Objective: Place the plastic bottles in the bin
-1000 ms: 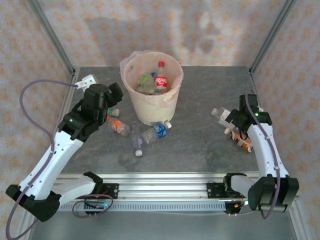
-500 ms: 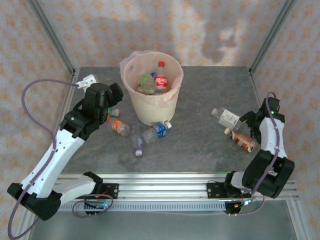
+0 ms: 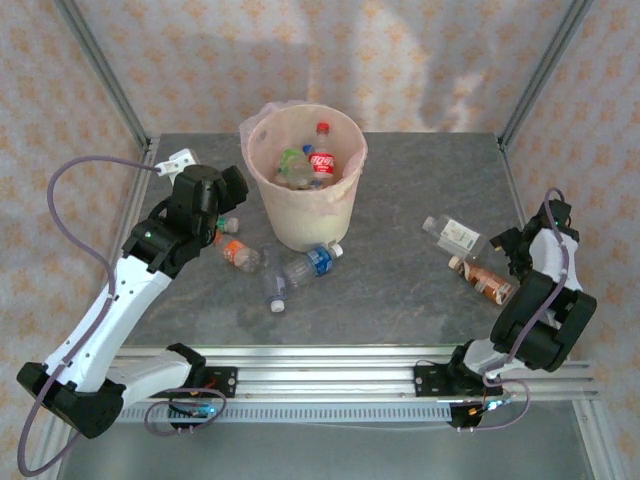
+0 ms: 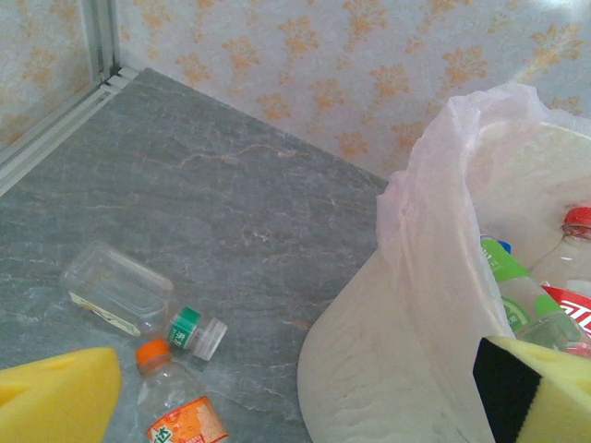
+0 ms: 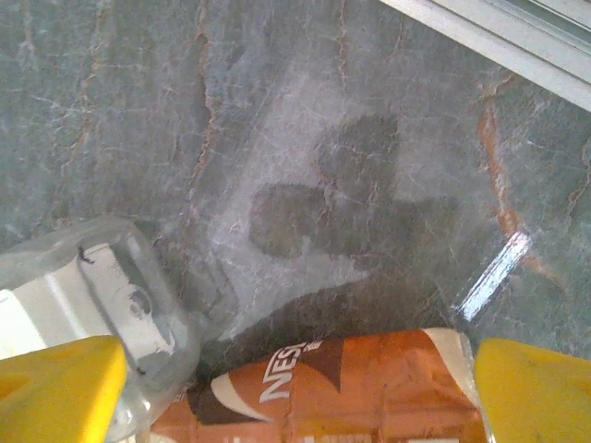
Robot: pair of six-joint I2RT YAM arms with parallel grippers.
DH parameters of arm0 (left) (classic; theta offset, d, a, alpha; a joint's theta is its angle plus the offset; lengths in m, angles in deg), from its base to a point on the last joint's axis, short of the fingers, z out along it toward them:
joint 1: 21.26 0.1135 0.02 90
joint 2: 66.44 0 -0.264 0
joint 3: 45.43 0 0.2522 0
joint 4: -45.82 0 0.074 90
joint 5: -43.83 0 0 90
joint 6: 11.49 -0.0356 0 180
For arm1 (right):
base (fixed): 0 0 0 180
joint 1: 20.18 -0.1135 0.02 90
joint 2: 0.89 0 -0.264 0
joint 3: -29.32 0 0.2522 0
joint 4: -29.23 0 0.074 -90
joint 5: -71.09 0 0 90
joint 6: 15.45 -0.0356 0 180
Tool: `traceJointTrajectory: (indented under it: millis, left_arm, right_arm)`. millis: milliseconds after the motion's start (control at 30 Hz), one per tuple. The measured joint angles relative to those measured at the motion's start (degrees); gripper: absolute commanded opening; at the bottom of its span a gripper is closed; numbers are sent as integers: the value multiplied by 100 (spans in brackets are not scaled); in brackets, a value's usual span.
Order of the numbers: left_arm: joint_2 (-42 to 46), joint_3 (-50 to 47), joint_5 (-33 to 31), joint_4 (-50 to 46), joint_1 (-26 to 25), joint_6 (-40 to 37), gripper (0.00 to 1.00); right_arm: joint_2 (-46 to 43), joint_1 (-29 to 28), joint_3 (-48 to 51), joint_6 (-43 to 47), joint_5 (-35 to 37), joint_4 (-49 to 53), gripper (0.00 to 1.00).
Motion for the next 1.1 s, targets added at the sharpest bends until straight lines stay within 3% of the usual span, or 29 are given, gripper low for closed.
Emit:
traceJointTrajectory:
  millis: [767, 1100]
  left_arm:
    - [0, -9, 96, 2, 37, 26, 100]
    - [0, -20, 133, 7, 37, 42, 100]
  right_arm:
    - [-382, -13, 905, -166, -960, -221, 88]
    - [-953, -555, 1370, -426, -1259, -221, 88]
